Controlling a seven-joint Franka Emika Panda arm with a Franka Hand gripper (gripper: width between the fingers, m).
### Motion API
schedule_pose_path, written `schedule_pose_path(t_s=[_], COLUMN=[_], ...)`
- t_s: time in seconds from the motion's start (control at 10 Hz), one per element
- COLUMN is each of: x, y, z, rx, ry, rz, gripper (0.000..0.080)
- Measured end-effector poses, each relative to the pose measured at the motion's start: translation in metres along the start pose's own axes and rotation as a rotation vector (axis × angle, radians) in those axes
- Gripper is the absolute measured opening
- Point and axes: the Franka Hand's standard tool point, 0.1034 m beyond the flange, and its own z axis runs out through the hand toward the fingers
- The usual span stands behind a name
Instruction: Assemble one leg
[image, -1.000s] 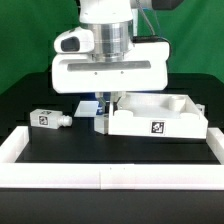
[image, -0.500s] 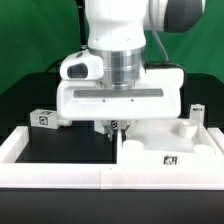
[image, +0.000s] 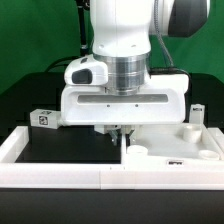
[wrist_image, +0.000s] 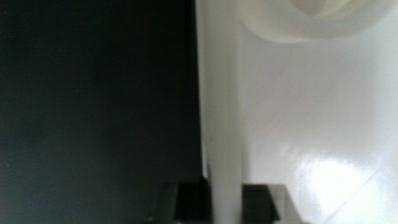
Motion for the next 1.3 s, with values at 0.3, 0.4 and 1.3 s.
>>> schedule_pose_path(t_s=[0.3, 0.4, 1.3], x=[0.002, 0.003, -0.02], y=[-0.003, -0.003, -0.013], z=[0.008, 0.008, -0.029], rx=[-0.002, -0.003, 0.027], ry=[-0.005, -0.003, -0.051], rz=[0.006, 0.005, 0.062], gripper=[0.0055, 0.0055, 0.0568])
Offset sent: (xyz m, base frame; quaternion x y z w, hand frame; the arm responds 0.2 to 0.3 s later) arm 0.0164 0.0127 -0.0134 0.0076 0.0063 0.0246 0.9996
